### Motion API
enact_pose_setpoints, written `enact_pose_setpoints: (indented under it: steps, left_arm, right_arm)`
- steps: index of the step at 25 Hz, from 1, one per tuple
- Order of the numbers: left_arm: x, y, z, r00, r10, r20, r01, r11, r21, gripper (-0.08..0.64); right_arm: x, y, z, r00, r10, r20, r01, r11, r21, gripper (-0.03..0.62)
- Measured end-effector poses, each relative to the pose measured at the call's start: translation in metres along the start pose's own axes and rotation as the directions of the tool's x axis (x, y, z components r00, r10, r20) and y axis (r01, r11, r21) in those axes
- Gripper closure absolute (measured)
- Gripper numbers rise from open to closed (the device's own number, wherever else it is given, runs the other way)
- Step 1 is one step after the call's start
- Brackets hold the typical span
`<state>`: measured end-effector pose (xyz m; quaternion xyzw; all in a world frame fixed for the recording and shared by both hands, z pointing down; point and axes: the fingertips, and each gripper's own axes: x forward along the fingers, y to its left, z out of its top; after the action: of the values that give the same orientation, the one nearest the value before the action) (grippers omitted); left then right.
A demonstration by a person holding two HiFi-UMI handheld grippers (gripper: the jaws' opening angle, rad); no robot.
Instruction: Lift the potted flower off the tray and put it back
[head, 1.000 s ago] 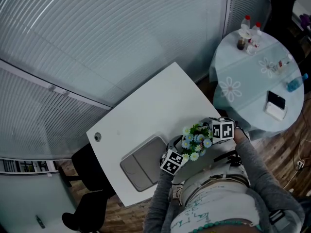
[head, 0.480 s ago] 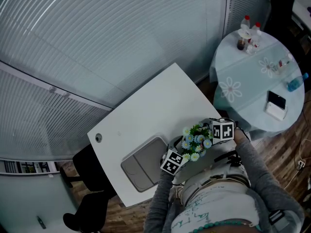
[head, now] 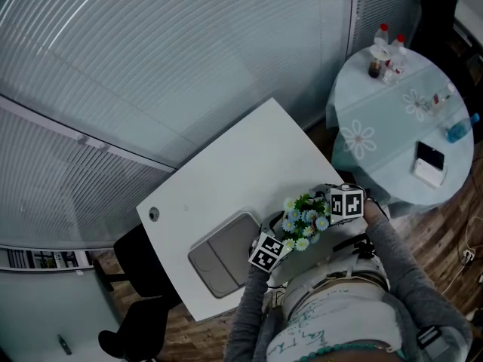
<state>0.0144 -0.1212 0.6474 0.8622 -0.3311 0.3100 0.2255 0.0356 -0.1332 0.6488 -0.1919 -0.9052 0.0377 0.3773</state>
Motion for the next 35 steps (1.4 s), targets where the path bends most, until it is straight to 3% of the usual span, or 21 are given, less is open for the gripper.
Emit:
enact_pose_setpoints:
  steps: [8,35]
  left_arm:
    - [-0.005,0.001,-0.003,1.000,0.022,-0.001,-0.022,1.000,-0.014,0.117]
    - [-0.053,-0.024,-0.020,0.991,0.130,0.033,-0.127,0.989,-0.076,0.117]
  right_arm:
    - [-0.007,-0.001,-0.003,1.000,-0.001,0.020,0.000,0.999,0.054,0.195]
    - [-0.055,0.027,-0.022,0.995,-0.099,0.027,0.097,0.992,0.084,0.195]
